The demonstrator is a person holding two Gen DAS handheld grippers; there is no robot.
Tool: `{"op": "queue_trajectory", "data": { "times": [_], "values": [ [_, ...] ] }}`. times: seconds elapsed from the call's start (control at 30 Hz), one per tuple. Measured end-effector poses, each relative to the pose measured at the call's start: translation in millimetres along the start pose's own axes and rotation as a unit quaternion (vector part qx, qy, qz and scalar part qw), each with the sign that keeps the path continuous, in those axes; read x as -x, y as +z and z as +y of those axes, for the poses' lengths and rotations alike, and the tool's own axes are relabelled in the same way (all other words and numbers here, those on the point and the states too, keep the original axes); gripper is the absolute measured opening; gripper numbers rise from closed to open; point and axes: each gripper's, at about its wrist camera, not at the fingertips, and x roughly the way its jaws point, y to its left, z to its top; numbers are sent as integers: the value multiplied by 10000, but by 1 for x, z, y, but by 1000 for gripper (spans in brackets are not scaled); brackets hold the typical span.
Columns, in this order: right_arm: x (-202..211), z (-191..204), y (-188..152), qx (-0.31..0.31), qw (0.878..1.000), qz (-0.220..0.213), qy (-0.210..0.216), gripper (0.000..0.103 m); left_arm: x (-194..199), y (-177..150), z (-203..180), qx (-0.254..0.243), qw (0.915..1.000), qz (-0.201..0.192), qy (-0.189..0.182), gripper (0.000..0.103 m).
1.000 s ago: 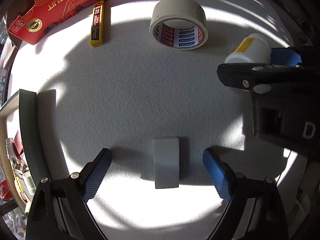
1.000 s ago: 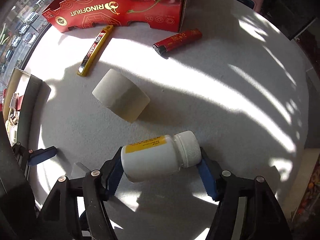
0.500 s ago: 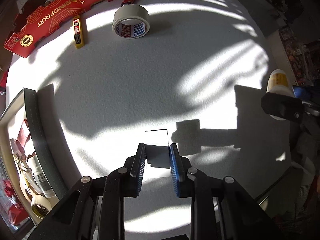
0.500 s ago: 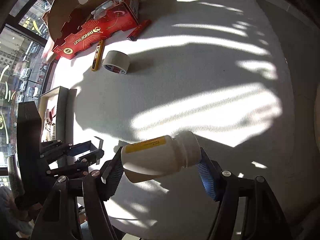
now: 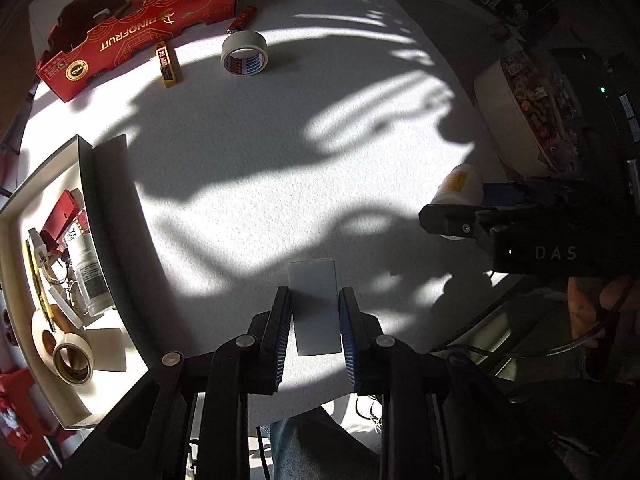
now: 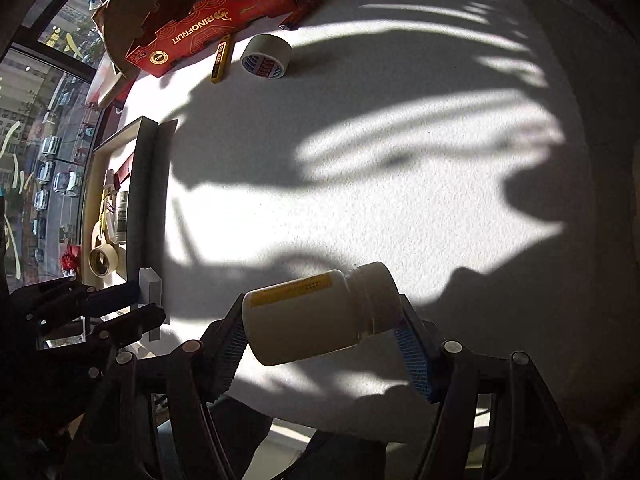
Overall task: Organize rigid objects
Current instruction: 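Carry white block and pill bottle over the white tray with both tools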
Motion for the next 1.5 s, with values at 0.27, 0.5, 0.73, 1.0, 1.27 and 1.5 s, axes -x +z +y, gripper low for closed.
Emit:
{"op": "queue_trajectory", "data": {
  "times": [0.27, 0.5, 0.73, 1.0, 1.27, 1.5],
  "values": [
    [-1, 64, -14, -344, 9992, -189, 55, 70, 41, -47, 61, -45, 9996, -216, -164, 26],
    [14, 104, -9, -284, 9980, -559, -23, 70, 68, -64, 111, 348, 9974, -636, 26, 26],
    [21, 143, -5, 306, 9969, -681, -240, 70, 76, -73, 135, 651, 9936, -882, 266, 26],
    [15, 185, -7, 1032, 9916, -690, -370, 70, 82, -89, 145, 689, 9911, -1002, 546, 26],
    [8, 222, -13, 1731, 9808, -767, -473, 70, 87, -100, 165, 928, 9884, -1032, 617, 26],
    [7, 232, -12, 1902, 9773, -782, -518, 70, 92, -102, 172, 1016, 9865, -1115, 633, 26]
  ]
}}
